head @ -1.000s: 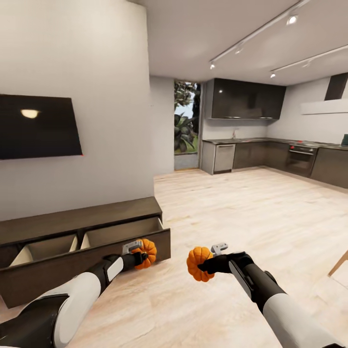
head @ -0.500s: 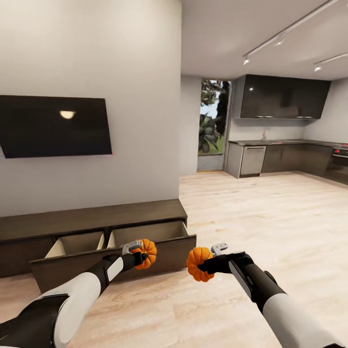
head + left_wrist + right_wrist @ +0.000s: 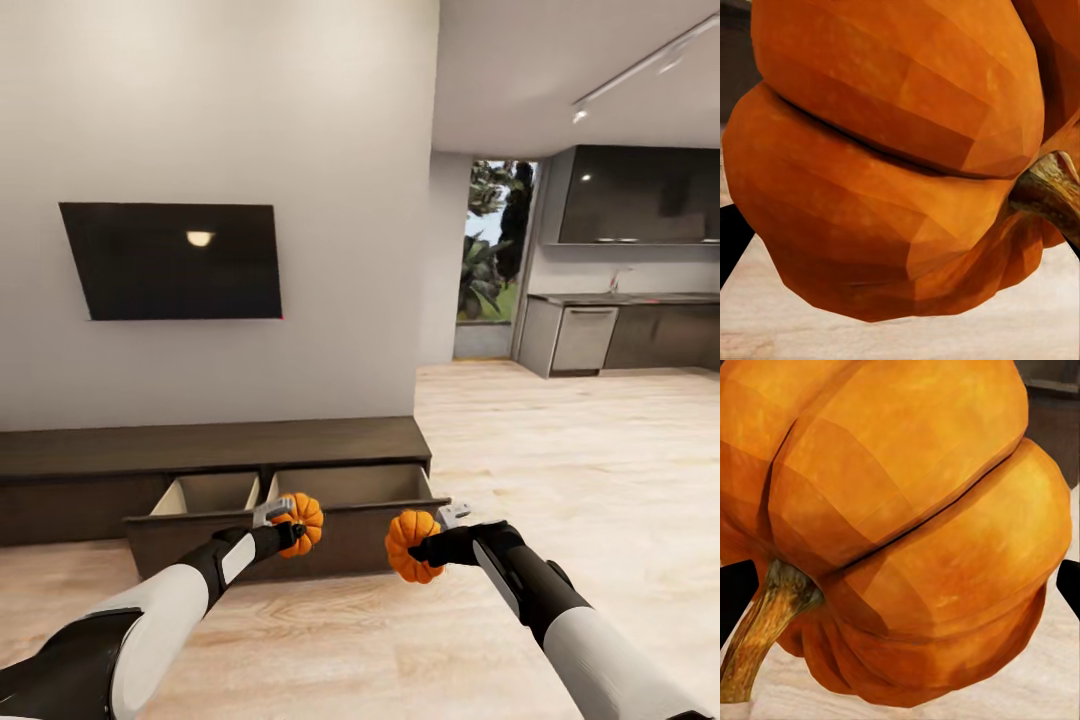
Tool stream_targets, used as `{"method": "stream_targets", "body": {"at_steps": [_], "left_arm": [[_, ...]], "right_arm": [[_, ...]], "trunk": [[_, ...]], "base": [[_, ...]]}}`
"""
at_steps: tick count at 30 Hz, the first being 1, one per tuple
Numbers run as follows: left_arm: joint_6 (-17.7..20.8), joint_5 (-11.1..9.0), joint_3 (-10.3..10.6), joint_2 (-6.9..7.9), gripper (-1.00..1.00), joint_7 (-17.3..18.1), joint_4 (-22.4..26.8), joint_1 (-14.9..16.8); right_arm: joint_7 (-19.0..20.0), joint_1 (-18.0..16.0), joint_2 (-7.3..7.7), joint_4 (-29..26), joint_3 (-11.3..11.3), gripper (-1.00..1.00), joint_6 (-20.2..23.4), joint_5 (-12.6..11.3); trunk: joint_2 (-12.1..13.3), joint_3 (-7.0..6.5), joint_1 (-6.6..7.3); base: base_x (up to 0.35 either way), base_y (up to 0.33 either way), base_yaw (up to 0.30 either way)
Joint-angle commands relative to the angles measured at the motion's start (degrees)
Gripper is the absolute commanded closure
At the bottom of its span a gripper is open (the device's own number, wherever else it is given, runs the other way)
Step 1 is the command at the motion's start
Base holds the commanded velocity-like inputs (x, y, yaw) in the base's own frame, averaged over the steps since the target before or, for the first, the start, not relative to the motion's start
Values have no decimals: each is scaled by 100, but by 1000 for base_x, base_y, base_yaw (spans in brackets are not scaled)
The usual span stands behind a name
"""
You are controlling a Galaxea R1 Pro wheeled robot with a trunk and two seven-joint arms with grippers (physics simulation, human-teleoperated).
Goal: Place each of the two pumpkins and all three candles from the living room inside a cabinet in the living room (use any cabinet), then make sure every cabinet is closed, and position the cauldron so it is next to a table in the living room.
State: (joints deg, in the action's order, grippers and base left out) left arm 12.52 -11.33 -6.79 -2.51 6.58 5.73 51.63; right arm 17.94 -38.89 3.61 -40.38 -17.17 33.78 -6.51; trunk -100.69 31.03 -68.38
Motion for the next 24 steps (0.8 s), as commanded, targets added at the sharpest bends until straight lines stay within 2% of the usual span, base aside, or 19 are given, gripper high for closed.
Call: {"method": "stream_targets", "body": {"at_steps": [1,11,16,24], "left_arm": [[32,0,-66,-3,100,-17,2,5],[22,-1,-66,-5,100,-17,-19,5],[22,-1,-66,-8,100,-17,-20,5],[22,-1,-67,-9,100,-17,-20,5]], "right_arm": [[-28,-3,10,-13,-23,100,32,-69],[-28,-3,13,-13,-24,100,36,-69],[-28,-1,13,-12,-18,100,34,-69],[-28,-3,16,-12,-17,100,34,-70]], "trunk": [[-4,6,-1],[-4,6,-1],[-4,6,-1],[-4,6,-1]], "base": [[212,-164,291],[256,-212,272],[299,-167,48],[328,-34,5]]}}
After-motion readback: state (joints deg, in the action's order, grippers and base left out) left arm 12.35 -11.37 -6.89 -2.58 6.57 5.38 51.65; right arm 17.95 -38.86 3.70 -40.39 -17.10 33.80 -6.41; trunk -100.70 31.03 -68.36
